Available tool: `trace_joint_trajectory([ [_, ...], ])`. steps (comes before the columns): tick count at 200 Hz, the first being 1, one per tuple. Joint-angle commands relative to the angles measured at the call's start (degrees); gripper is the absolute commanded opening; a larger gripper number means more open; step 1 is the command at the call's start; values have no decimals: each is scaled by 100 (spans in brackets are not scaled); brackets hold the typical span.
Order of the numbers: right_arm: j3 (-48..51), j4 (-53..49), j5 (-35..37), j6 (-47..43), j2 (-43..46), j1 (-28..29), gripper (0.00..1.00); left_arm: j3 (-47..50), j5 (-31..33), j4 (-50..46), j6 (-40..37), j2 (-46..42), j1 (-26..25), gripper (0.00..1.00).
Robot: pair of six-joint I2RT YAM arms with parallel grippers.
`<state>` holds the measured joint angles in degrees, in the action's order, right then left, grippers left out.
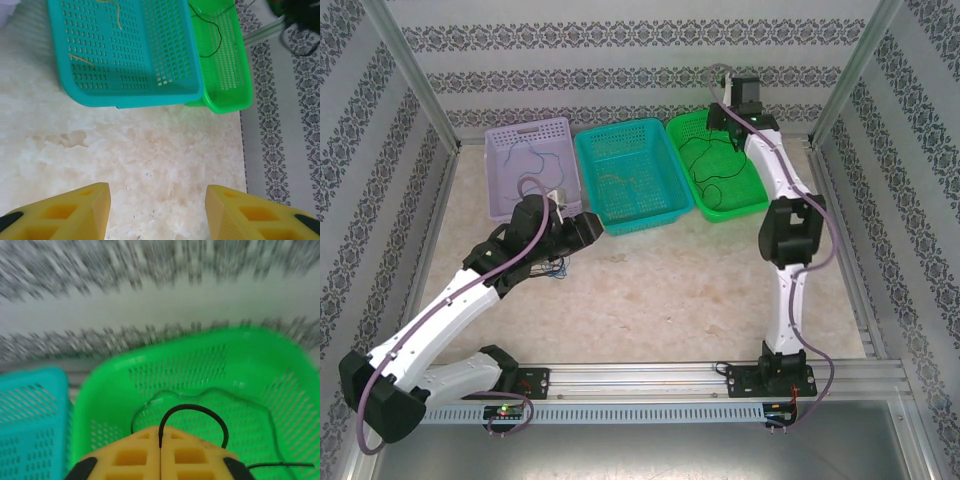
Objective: Untangle the cables
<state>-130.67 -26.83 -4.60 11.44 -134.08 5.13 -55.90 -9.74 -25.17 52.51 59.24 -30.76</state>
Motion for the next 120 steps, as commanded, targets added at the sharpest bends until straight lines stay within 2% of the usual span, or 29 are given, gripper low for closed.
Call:
trace_joint_trajectory([
  [1, -1203, -1186, -341, 706, -542, -163, 25, 84, 328, -329, 144, -295, -44, 53],
  [12, -1635, -1483, -414, 938, -757, -218, 38, 97, 395, -421, 175, -367, -44, 54],
  [24, -1781, -1559, -453, 1110, -777, -270, 47, 124, 473, -538, 238, -405, -35, 56],
  [45, -1590, -1468, -396, 1230, -429, -275, 55, 131, 641, -903, 361, -389, 10, 62],
  [59, -1298, -1351, -280, 1263, -23, -258, 59, 103, 724, -1383, 527, -353, 249, 65],
  [69, -1082, -1289, -191, 1273, 272, -258, 60, 114, 657, -1747, 660, -335, 557, 69],
  [95, -371, -1140, -7, 1297, 1168, -182, 59, 269, 132, -2536, 791, -261, 1786, 71],
  [120, 1268, -579, 66, 1421, 2405, 146, 54, 451, -527, -2870, 694, 85, 2911, 69],
])
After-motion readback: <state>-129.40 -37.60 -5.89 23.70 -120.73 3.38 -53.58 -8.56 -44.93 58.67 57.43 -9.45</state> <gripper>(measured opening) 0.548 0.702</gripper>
